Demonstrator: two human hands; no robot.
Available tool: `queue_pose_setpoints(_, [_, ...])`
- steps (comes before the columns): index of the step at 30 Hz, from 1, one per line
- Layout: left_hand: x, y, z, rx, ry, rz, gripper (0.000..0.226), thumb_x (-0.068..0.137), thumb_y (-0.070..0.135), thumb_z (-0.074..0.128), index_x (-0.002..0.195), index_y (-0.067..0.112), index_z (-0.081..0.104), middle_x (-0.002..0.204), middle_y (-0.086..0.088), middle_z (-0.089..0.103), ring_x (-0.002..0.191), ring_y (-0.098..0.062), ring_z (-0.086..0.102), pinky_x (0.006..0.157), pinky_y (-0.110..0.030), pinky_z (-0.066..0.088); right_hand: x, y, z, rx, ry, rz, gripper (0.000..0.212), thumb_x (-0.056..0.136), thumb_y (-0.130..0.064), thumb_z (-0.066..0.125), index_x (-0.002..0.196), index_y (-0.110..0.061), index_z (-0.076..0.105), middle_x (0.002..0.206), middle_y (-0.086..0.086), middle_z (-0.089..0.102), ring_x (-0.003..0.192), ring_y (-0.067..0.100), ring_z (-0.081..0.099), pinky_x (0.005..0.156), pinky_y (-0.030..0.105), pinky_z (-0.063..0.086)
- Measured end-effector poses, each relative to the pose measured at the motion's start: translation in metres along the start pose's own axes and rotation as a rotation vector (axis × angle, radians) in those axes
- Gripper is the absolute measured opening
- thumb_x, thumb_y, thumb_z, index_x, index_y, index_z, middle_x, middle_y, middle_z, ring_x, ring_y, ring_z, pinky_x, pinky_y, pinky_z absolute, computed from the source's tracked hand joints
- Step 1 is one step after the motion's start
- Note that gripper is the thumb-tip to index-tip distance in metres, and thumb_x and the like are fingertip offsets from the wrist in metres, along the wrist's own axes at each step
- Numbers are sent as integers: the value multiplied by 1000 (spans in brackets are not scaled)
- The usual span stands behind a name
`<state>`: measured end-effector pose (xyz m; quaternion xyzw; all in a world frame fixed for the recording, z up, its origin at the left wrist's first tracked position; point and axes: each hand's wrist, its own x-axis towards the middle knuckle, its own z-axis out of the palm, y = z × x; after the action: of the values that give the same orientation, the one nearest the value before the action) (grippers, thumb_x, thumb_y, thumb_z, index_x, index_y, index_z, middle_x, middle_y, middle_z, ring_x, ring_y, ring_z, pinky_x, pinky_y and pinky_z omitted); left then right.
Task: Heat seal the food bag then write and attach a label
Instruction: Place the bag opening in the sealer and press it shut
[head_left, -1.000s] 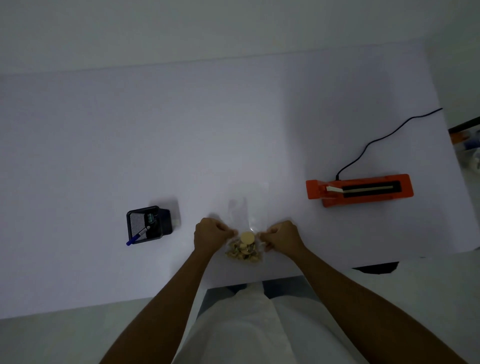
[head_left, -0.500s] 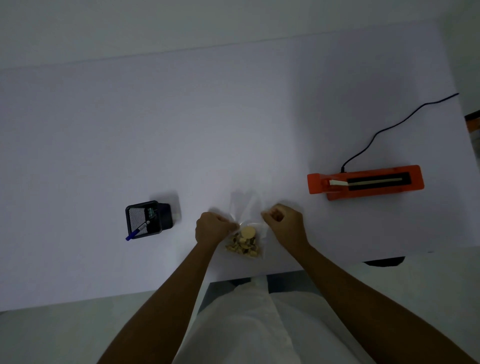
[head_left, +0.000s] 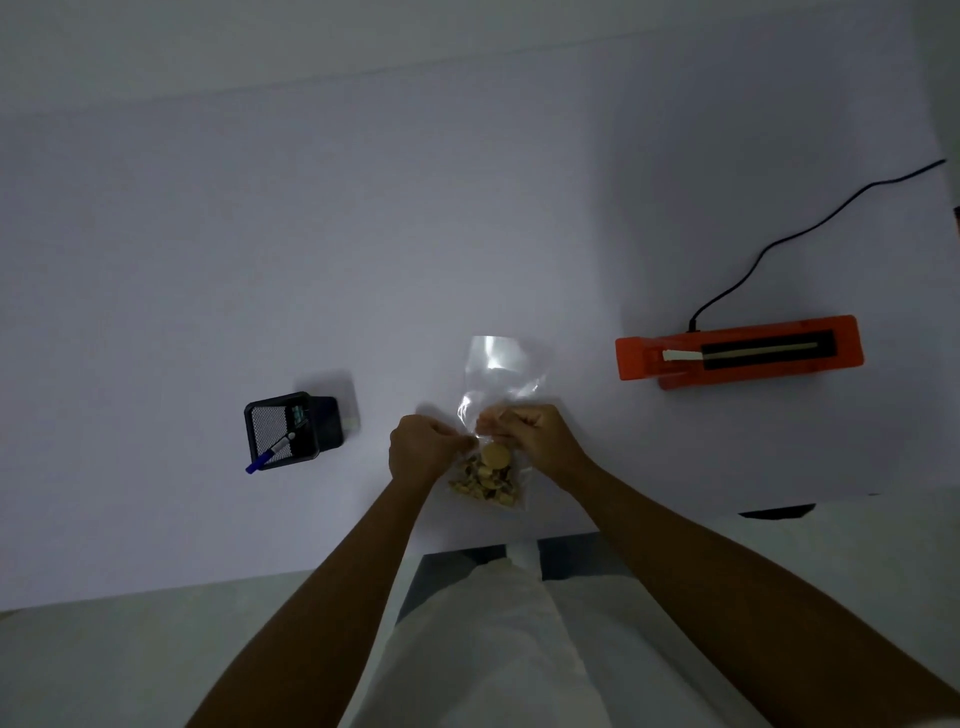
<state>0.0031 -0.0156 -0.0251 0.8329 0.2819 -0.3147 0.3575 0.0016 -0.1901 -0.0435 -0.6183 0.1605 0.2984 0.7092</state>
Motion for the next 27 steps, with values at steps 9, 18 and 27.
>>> queue_pose_setpoints(9, [-24,-4,7,139,95,639,16,82,17,73,95,8,72,90,-8,72,79,-16,65,75,-17,46,4,6,-2,26,14,78,24,96,-10,59,112,3,69,107,16,74,98,25,72,88,31,58])
queue_pose_setpoints(18, [-35,-5,29,469,97,741,44,84,59,51,69,20,63,64,6,65,54,-9,53,56,-26,51,5,-5,-3,131,-13,185,28,100,-11,51,119,5,63,116,21,69,99,25,72,86,28,58])
queue_pose_setpoints(27, [-41,0,39,691,104,682,72,77,81,30,95,20,65,101,-1,65,85,-18,59,75,-33,51,26,-26,-20,86,30,91,31,100,-16,50,119,5,64,115,18,71,105,25,70,96,35,55])
